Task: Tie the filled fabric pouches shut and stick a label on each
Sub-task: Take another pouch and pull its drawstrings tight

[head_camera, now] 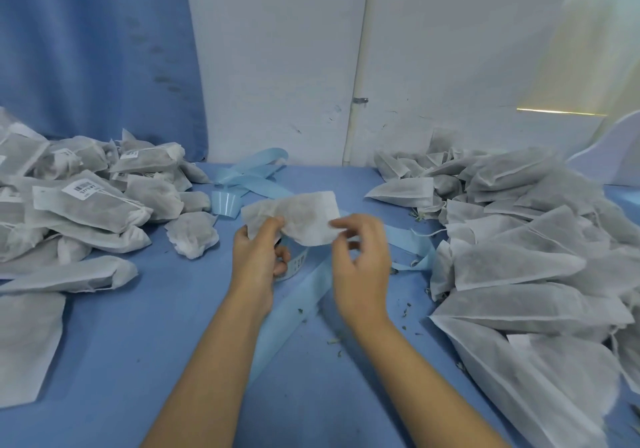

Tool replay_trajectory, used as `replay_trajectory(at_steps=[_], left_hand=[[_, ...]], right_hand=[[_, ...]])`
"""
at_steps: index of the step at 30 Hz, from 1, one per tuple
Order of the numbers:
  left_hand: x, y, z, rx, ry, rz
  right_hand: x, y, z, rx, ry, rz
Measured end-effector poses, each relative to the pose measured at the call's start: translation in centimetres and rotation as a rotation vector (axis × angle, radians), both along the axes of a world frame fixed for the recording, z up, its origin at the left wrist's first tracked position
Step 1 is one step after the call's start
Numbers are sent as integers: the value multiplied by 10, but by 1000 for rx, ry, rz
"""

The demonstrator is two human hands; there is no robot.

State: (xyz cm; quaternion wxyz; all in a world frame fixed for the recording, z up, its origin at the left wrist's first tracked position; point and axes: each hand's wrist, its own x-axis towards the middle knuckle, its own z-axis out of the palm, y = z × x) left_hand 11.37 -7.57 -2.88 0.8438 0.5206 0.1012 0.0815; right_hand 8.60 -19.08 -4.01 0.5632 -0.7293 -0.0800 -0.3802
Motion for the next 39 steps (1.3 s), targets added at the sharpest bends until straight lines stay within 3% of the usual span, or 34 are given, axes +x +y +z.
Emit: replay_trajectory(at_steps=[2, 4, 7, 9, 12, 16, 20, 25, 28, 32, 39], left_hand=[[-1, 2, 0, 3, -6, -39], [-1, 3, 1, -17, -28, -102], [0, 4, 3, -40, -19, -145], [0, 1, 2, -6, -13, -167], [-2, -3, 2, 42, -21, -173], [-1, -5, 4, 67, 30, -33], [-6, 0, -9, 622, -74, 231], [-8, 3, -24, 1288, -78, 246], [-8, 4, -27, 1536, -80, 264], [-8, 8, -27, 1606, -83, 310], [-4, 13, -30, 1534, -12, 371]], right_hand=[[7, -10, 7, 169, 57, -94], [14, -20, 9, 207, 244, -93], [19, -30, 12, 412, 642, 249], [18, -35, 15, 463, 744, 541], [16, -34, 14, 543, 737, 784], [18, -33, 9, 862, 625, 723], [21, -35, 4, 946, 518, 527], [20, -34, -4, 919, 510, 439], [20, -32, -6, 912, 515, 453], [19, -28, -7, 910, 503, 459], [20, -20, -13, 869, 533, 524]])
